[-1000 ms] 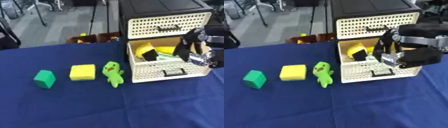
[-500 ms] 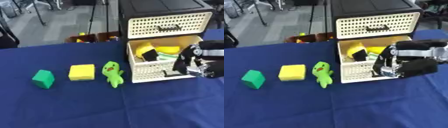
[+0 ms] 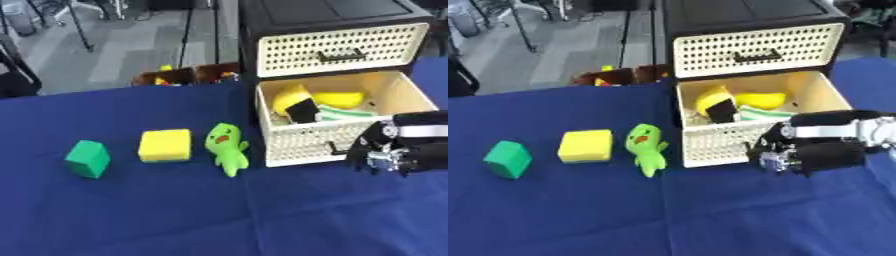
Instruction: Pick up objects from table and place into drawer.
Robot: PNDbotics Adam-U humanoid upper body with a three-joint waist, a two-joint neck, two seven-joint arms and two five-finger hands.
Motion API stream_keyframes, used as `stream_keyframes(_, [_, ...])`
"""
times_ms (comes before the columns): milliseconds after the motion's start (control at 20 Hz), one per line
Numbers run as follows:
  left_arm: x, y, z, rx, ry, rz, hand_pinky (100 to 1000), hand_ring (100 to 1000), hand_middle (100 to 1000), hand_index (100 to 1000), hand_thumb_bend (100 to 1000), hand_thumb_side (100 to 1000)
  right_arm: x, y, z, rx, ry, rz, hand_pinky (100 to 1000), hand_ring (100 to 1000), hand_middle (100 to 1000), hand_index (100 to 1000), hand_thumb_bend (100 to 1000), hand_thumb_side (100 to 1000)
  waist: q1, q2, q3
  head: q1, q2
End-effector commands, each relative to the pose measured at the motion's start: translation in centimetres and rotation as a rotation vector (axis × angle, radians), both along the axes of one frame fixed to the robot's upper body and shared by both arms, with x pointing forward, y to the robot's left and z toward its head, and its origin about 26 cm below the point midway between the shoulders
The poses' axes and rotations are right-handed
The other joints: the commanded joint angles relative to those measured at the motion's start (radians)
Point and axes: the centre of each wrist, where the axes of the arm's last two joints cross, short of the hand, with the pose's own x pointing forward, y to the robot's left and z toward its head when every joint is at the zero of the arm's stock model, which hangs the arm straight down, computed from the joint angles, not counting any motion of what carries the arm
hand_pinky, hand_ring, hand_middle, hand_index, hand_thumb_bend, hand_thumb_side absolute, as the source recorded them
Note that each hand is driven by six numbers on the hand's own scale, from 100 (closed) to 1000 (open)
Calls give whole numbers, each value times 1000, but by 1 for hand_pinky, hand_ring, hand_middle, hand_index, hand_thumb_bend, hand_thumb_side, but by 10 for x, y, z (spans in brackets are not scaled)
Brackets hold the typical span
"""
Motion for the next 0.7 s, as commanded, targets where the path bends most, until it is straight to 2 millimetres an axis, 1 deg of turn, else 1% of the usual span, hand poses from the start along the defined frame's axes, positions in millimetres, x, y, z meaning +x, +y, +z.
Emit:
stream_keyframes(50, [-3, 1, 5, -2, -14, 1, 466, 585, 527, 831, 608, 807, -3, 2, 8, -7, -20, -47, 466, 683, 701, 790, 100, 1000, -2, -13, 4, -4, -15])
stream_keyframes(300, [-3, 1, 4, -13, -7, 2, 464, 584, 523, 828, 608, 807, 1, 1, 3, -22, 8, -132, 489, 702, 711, 785, 100, 1000, -3, -7, 12, -25, -18])
stream_keyframes(450, [-3, 1, 3, -19, -5, 2, 463, 583, 522, 828, 609, 805, 12, -7, -2, -22, 35, -189, 499, 710, 715, 785, 100, 1000, -3, -2, 16, -41, -19])
stream_keyframes(700, [-3, 0, 2, -29, -2, 3, 462, 583, 520, 827, 607, 808, 30, -22, -11, -17, 61, -258, 512, 719, 719, 786, 100, 1000, -3, 5, 22, -51, -22])
